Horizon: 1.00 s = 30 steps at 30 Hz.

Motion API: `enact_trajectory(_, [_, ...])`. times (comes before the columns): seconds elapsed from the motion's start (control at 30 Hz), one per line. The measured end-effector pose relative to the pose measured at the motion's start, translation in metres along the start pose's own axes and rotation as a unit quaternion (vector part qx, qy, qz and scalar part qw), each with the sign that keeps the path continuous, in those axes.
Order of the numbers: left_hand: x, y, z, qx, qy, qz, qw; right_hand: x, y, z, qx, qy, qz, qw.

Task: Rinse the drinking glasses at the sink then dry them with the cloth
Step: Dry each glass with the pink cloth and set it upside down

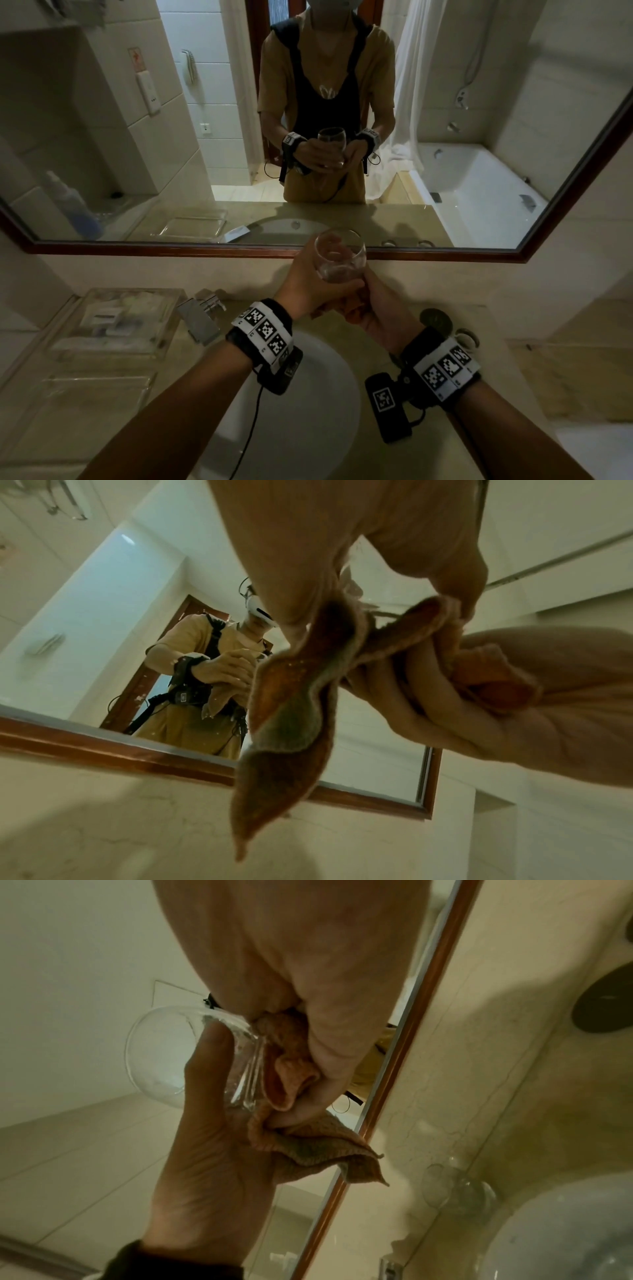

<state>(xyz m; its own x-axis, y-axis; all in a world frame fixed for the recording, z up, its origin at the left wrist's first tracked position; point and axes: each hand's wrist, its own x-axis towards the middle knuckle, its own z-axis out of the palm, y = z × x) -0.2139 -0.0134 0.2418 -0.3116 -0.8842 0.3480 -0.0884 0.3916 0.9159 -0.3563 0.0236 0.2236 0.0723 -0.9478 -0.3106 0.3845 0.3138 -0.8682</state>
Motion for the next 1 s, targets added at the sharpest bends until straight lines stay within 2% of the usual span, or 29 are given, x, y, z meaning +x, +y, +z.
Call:
enact_trajectory(0.17, [0.0, -0.014, 0.001, 0.069, -0.021, 0.011, 0.997, -0.008, -0.008, -0.019, -0.085, 0.012, -0.022, 0.996])
enact_trajectory(0.33, [-0.002, -0.031, 0.018, 0.138, -0.067, -0.045, 0.987, -0.02, -0.021, -0.054, -0.163, 0.052, -0.053, 0.984])
enact_trajectory(0.43, [-0.002, -0.038, 0.036, 0.133, -0.089, -0.049, 0.986, -0.03, -0.026, -0.073, -0.195, 0.051, -0.063, 0.977])
enact_trajectory(0.63, [0.007, -0.049, 0.077, 0.151, -0.138, -0.051, 0.978, -0.03, -0.028, -0.118, -0.285, 0.147, -0.06, 0.945])
enact_trajectory(0.73, [0.015, -0.059, 0.096, 0.184, -0.16, -0.066, 0.968, -0.031, -0.033, -0.139, -0.309, 0.177, -0.063, 0.932])
enact_trajectory(0.9, [0.029, -0.078, 0.123, 0.241, -0.192, -0.109, 0.945, -0.036, -0.045, -0.169, -0.294, 0.174, -0.047, 0.939])
enact_trajectory(1.0, [0.041, -0.082, 0.136, 0.297, -0.219, -0.124, 0.921, -0.028, -0.048, -0.191, -0.292, 0.175, -0.047, 0.939])
